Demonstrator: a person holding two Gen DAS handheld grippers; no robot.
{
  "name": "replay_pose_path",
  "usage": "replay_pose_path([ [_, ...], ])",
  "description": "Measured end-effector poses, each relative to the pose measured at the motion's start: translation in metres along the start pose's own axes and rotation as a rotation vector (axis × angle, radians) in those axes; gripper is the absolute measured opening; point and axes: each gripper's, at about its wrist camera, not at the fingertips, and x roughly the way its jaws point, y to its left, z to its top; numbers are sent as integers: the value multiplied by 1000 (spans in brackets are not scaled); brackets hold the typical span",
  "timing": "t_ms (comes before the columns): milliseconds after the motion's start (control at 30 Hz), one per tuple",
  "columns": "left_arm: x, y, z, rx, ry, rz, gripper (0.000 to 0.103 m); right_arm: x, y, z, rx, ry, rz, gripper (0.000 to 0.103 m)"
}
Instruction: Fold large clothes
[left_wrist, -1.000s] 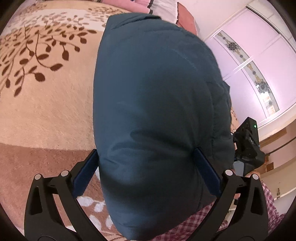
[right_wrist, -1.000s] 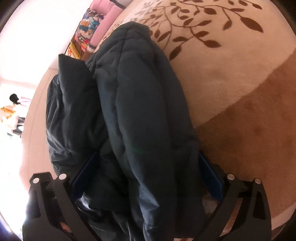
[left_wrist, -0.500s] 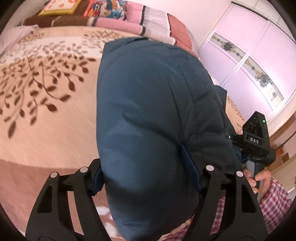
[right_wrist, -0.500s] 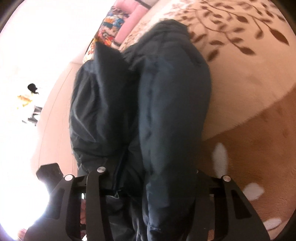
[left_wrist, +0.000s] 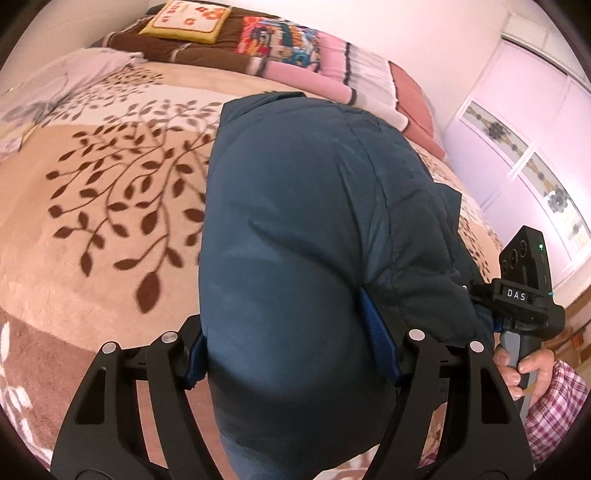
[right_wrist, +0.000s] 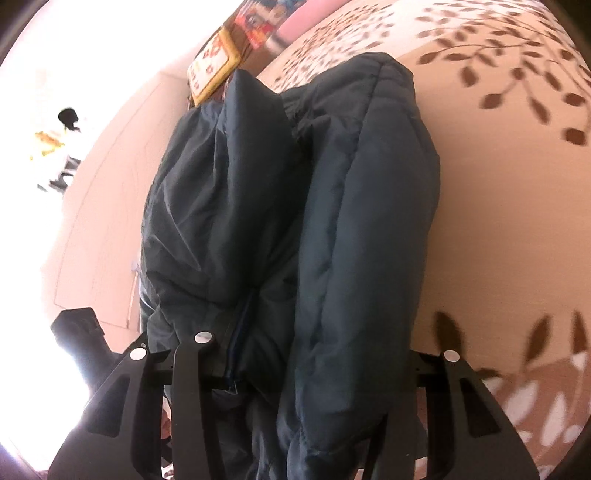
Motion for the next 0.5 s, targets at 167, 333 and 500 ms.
replay_pose_path([
  [167, 3, 3, -7, 1, -6, 4, 77, 13, -2, 4, 13, -1, -40, 53],
  [333, -5, 1, -8, -3, -6, 50, 84, 7, -11, 11, 79, -11, -99, 73],
  [500, -30, -2, -9, 12, -48, 79, 88, -13, -13, 16, 90, -34, -126, 73],
])
